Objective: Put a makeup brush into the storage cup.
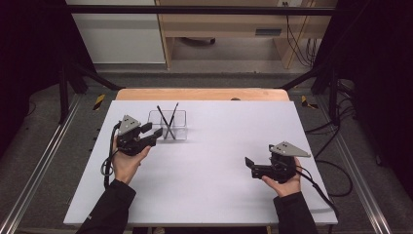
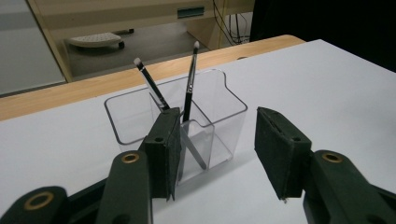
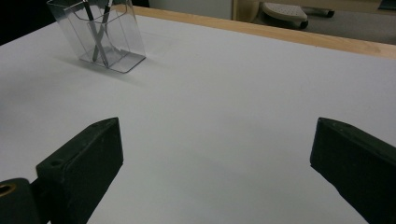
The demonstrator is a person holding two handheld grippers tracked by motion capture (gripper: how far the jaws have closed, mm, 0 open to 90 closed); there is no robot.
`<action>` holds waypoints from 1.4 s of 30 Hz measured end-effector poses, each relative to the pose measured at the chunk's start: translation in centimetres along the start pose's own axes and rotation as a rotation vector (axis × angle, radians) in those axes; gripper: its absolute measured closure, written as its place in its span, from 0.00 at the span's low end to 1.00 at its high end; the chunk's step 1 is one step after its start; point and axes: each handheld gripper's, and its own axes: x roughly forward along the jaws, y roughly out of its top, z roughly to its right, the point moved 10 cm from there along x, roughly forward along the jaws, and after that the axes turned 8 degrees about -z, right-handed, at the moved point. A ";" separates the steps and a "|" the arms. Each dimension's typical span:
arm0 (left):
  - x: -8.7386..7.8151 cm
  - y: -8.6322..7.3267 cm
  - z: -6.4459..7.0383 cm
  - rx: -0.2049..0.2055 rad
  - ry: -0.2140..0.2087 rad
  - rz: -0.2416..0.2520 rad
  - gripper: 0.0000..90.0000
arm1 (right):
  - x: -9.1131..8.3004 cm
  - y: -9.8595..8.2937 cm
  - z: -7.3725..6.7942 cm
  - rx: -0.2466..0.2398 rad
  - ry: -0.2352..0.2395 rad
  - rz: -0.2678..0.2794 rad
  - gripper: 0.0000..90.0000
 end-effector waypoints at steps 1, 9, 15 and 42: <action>-0.2 -0.2 0.2 0.002 -0.003 0.003 0.54 | 0.0 0.0 0.0 0.000 -0.001 0.002 0.03; -1.4 -1.4 1.0 0.020 -0.011 0.012 0.46 | -0.2 0.1 0.1 -0.002 0.000 0.006 0.03; -2.2 -2.3 1.3 0.027 -0.018 0.006 0.41 | -0.4 0.1 0.1 -0.004 -0.002 0.010 0.03; -3.8 -7.4 -0.5 -0.038 0.029 -0.060 0.14 | -0.5 -1.0 0.5 -0.007 0.003 -0.015 0.03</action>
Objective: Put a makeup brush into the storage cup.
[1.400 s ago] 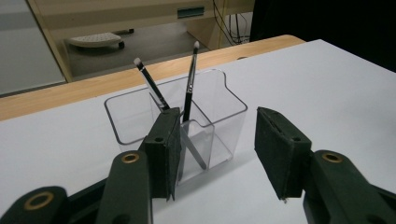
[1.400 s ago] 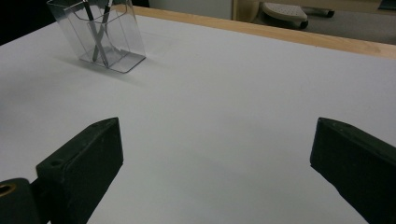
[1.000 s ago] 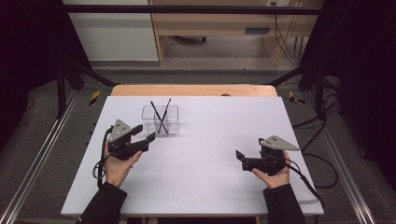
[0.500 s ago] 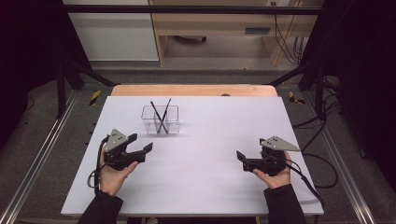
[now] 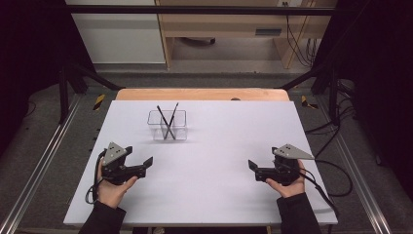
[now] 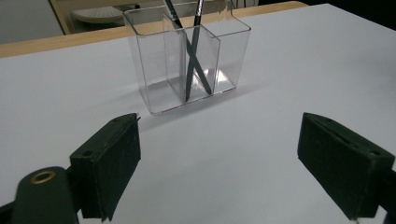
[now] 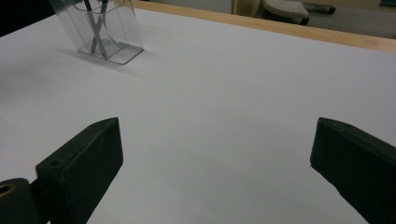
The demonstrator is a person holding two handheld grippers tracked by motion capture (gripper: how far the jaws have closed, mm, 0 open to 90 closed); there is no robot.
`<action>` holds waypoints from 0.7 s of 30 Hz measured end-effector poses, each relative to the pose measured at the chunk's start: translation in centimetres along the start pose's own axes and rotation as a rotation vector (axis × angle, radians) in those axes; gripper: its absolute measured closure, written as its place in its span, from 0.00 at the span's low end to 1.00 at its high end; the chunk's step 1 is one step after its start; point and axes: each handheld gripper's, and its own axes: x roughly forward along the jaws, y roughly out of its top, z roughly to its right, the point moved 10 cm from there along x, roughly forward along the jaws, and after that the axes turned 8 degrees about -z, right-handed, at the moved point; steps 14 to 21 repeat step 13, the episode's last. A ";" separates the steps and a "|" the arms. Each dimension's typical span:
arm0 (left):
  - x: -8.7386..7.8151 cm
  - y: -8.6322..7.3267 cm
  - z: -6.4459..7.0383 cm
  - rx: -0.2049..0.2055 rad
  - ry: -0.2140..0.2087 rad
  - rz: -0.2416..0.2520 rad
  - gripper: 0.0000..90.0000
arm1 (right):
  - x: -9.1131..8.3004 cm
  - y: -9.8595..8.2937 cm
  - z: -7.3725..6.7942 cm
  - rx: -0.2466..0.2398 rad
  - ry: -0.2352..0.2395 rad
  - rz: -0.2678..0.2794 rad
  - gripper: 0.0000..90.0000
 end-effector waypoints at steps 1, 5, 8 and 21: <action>-0.1 -0.1 -0.1 -0.003 -0.001 -0.001 0.13 | 0.0 -0.1 0.0 0.000 0.001 -0.001 0.03; -0.2 -0.5 -0.3 -0.005 -0.005 -0.002 0.12 | 0.0 -0.3 0.1 -0.001 -0.001 -0.006 0.03; -0.2 -0.7 -0.4 -0.010 -0.008 -0.002 0.12 | 0.0 -0.4 0.1 -0.006 -0.001 -0.009 0.03; -0.3 -0.9 -0.5 -0.011 -0.016 -0.005 0.12 | -0.1 -0.5 0.0 -0.010 0.000 -0.013 0.03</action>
